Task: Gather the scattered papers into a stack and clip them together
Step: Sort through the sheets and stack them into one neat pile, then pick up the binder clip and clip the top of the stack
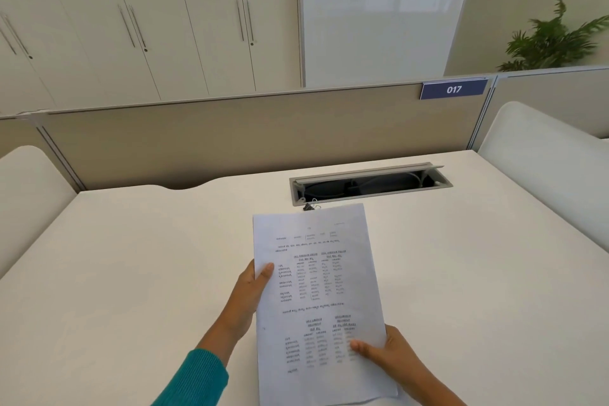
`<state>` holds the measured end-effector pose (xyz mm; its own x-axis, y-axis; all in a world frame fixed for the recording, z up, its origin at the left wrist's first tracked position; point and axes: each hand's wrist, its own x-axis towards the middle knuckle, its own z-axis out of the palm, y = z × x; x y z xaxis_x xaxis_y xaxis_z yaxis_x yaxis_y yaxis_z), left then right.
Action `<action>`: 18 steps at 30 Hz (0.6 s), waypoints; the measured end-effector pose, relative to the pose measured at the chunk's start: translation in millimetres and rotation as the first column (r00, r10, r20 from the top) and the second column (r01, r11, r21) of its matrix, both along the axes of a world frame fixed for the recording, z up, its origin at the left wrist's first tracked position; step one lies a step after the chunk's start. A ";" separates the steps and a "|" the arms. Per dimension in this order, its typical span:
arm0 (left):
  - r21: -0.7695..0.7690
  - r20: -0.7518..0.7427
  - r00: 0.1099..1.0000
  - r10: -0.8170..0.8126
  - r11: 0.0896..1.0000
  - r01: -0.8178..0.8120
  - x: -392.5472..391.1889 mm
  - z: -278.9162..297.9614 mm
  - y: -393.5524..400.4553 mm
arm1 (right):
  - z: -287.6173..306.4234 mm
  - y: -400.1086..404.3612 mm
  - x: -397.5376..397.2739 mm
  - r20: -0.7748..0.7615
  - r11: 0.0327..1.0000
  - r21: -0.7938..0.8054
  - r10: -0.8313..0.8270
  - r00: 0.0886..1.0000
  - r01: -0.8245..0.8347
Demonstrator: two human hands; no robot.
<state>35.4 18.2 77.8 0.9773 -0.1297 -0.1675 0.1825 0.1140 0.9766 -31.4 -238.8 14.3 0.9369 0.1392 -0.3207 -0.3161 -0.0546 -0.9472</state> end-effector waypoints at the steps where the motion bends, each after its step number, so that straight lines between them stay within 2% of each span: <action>1: -0.009 -0.016 1.000 0.000 1.000 0.000 1.3 -4.3 -1.4 | -1.8 0.4 -0.4 -0.007 1.000 -0.003 0.000 1.000 0.000; 5: -0.024 -0.101 0.992 0.073 0.997 -0.076 7.6 -22.7 -3.7 | -6.2 2.6 3.1 -0.013 0.998 -0.042 -0.051 0.999 0.050; 8: -0.019 -0.192 0.979 0.071 0.997 -0.076 8.6 -38.9 -2.0 | -12.8 0.5 16.7 0.028 0.950 -0.061 -0.304 0.952 0.306; 11: 0.003 -0.282 0.958 0.046 0.999 -0.047 2.9 -56.2 0.6 | -13.3 -1.9 40.1 -0.076 0.888 0.059 -0.452 0.889 0.456; 15: 0.054 -0.319 0.945 0.078 0.997 -0.064 3.2 -70.3 3.4 | -12.3 -4.1 79.9 -0.066 0.853 0.029 -0.519 0.852 0.521; 18: 0.041 -0.347 0.934 0.079 0.997 -0.069 8.2 -74.3 5.5 | -6.5 2.3 117.8 -0.001 0.878 -0.116 -0.467 0.884 0.464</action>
